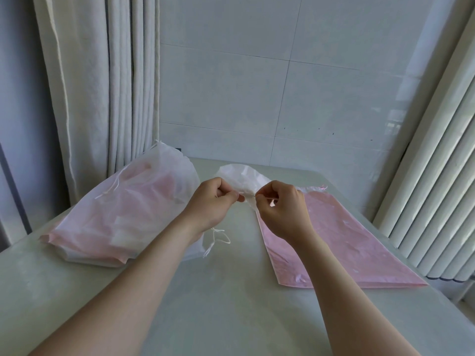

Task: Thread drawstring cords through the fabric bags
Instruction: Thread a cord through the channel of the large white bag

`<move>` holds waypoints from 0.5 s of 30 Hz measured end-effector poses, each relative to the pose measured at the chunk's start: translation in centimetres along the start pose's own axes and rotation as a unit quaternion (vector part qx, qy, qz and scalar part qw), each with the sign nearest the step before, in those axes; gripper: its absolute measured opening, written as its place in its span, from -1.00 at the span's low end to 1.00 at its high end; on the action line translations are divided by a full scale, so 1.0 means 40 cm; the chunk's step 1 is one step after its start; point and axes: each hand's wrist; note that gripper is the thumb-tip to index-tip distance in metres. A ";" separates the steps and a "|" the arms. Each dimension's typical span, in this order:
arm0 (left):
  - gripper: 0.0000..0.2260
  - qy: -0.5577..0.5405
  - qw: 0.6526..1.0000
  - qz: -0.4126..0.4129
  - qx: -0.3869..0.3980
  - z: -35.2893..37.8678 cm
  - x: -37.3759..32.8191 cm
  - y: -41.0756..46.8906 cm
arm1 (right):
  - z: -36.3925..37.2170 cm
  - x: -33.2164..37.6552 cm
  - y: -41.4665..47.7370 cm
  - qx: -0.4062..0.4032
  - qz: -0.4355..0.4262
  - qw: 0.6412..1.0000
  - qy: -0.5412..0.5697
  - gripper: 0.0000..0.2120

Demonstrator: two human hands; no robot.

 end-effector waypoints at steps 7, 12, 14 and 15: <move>-0.89 0.061 0.998 0.015 -0.011 -0.008 0.006 -0.001 | -0.007 -0.003 0.006 -0.027 0.039 0.999 0.017 -0.83; -0.88 0.119 0.993 0.010 -0.021 -0.015 0.012 -0.001 | -0.006 -0.003 0.004 -0.032 0.066 0.996 0.040 -0.82; -0.88 0.129 0.992 0.002 -0.009 -0.009 0.006 -0.002 | -0.009 0.002 0.002 -0.038 0.080 0.995 0.051 -0.78; -0.87 0.124 0.992 -0.003 -0.001 -0.006 0.000 -0.003 | -0.011 0.005 0.000 -0.041 0.084 0.994 0.060 -0.75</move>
Point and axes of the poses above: each hand's wrist, its own y-axis towards the middle knuckle, its own z-axis out of the palm, x = y × z, and after that the axes turned 7 degrees about x, right-handed
